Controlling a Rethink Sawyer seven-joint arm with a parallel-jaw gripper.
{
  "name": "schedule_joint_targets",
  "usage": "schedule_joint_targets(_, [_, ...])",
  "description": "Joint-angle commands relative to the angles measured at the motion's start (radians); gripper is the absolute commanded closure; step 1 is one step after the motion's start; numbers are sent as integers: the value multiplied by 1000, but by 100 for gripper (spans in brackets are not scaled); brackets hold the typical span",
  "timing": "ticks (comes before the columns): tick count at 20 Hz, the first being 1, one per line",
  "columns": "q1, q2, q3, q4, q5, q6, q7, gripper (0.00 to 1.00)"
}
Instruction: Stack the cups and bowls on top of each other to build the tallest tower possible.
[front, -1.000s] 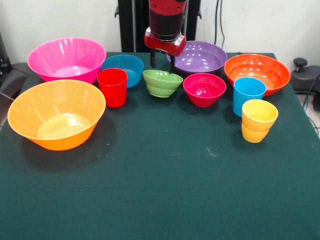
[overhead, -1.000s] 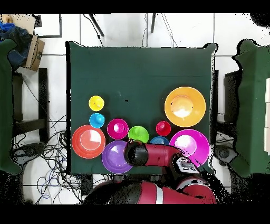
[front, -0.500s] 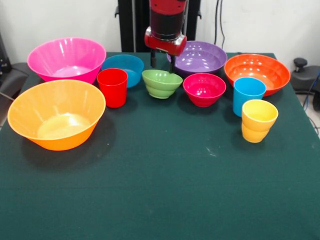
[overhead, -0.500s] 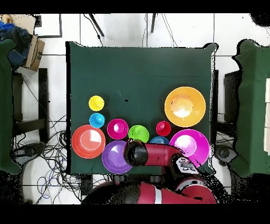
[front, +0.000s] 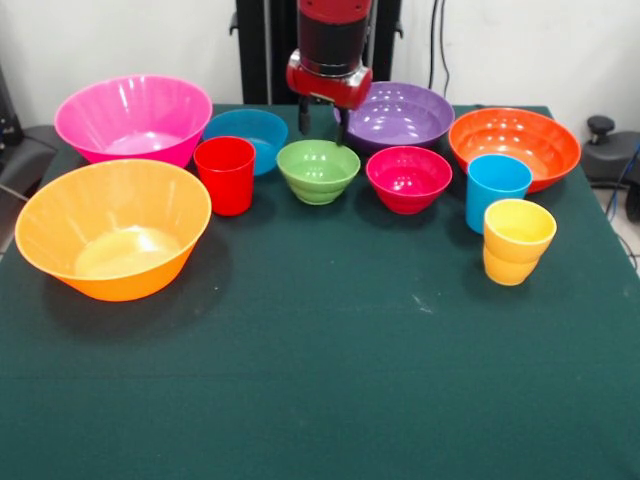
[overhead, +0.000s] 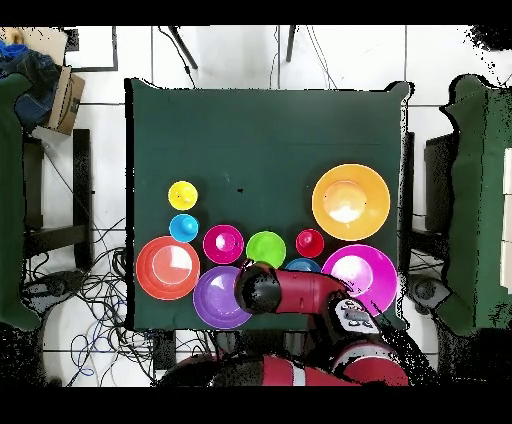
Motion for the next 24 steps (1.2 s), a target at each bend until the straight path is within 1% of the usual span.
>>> schedule_joint_targets(1, [27,-24,54,2,46,90,92,0])
schedule_joint_targets(2, [24,-30,57,2,46,105,85,0])
schedule_joint_targets(13, [6,-20,68,-26,39,125,67,0])
schedule_joint_targets(24, [11,25,57,-53,25,79,75,0])
